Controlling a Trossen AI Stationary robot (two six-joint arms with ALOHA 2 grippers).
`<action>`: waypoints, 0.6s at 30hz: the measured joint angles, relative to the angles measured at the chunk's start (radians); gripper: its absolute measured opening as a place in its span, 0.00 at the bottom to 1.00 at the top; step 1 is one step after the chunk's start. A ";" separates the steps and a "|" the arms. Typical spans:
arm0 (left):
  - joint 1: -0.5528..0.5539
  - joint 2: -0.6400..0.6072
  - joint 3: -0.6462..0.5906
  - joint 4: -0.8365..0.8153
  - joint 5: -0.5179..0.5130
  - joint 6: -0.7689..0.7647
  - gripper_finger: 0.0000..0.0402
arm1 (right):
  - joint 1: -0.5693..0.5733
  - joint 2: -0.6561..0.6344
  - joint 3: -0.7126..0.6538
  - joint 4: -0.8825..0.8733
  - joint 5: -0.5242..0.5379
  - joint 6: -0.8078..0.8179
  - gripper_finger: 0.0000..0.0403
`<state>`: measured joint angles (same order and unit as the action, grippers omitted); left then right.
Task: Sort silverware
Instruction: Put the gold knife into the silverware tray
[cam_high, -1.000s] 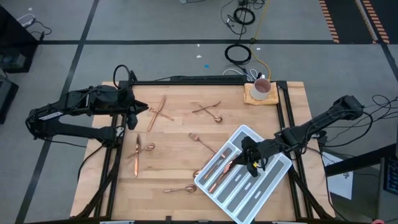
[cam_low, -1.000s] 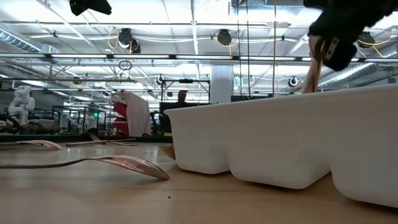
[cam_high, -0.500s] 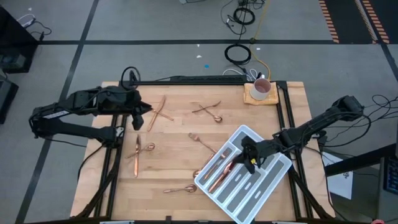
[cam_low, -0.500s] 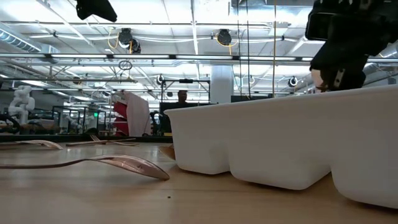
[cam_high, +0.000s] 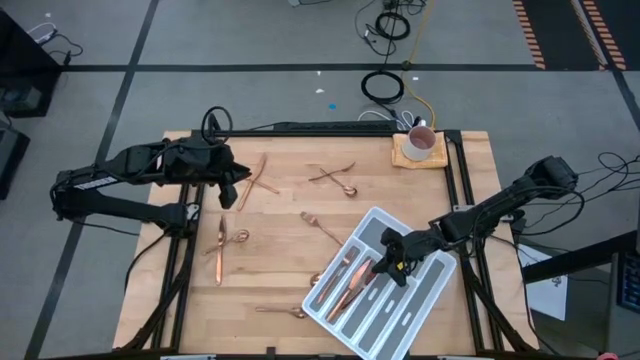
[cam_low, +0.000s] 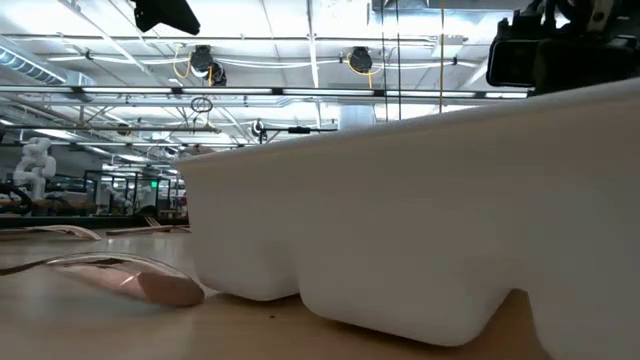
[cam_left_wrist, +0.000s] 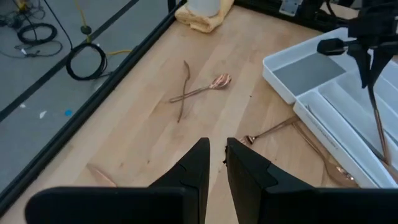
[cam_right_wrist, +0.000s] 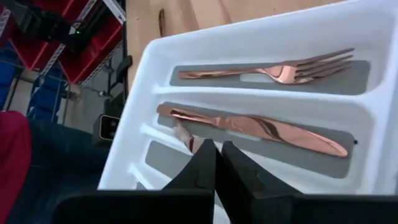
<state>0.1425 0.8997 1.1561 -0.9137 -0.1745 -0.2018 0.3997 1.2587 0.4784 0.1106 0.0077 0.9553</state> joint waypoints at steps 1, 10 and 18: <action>0.000 0.000 0.000 0.000 0.000 0.002 0.15 | -0.005 0.000 0.000 -0.002 -0.001 0.005 0.03; 0.000 0.002 0.000 0.017 0.000 0.003 0.15 | -0.039 0.004 -0.004 -0.025 0.023 0.026 0.28; 0.000 0.002 0.000 0.016 0.000 0.002 0.15 | -0.066 0.003 -0.004 -0.009 0.020 0.028 0.41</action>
<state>0.1425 0.9012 1.1561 -0.8978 -0.1741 -0.1997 0.3332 1.2617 0.4740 0.1015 0.0277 0.9836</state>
